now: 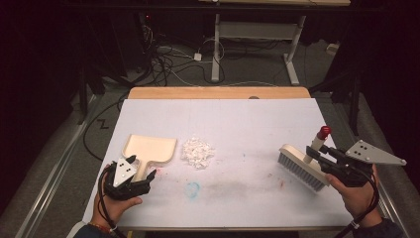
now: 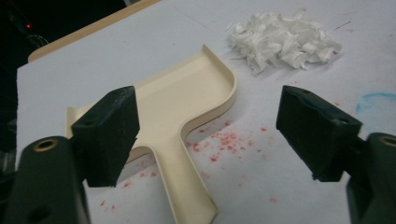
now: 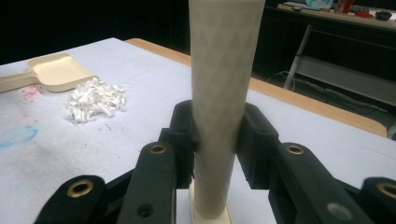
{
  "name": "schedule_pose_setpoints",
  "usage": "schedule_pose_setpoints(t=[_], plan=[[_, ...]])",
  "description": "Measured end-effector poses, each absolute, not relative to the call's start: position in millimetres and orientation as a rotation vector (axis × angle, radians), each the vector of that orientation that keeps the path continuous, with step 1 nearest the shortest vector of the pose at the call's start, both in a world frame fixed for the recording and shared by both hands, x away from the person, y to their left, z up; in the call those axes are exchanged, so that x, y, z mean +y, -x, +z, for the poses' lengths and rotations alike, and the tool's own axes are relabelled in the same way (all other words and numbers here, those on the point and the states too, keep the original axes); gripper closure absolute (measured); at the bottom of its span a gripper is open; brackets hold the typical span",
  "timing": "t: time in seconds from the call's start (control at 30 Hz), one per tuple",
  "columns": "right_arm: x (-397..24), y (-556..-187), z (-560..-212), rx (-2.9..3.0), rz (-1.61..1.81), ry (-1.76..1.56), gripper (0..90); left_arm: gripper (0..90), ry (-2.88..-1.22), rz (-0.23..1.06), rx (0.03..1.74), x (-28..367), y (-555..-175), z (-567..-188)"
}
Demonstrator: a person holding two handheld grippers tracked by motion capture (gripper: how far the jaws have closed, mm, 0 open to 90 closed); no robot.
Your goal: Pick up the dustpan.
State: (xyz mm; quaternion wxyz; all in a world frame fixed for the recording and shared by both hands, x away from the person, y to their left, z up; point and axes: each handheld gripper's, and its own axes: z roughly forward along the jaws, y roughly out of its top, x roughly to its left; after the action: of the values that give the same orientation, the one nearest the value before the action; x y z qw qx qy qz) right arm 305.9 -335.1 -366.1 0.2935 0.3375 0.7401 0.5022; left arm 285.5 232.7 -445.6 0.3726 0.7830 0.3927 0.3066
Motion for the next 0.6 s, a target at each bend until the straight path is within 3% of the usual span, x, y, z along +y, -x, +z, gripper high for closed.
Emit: schedule_pose_setpoints(t=[0.23, 0.6], plan=[[-337.3, -308.2, -365.7, 1.962, 1.353, -0.893, 70.4, 22.7, -1.997, 0.780, 1.041, 233.7, -283.4, -442.6], [-331.0, -312.4, -368.3, 1.993, 1.330, -0.887, 70.3, 20.8, -2.003, 0.676, 1.284, 232.5, -292.5, -456.0]])
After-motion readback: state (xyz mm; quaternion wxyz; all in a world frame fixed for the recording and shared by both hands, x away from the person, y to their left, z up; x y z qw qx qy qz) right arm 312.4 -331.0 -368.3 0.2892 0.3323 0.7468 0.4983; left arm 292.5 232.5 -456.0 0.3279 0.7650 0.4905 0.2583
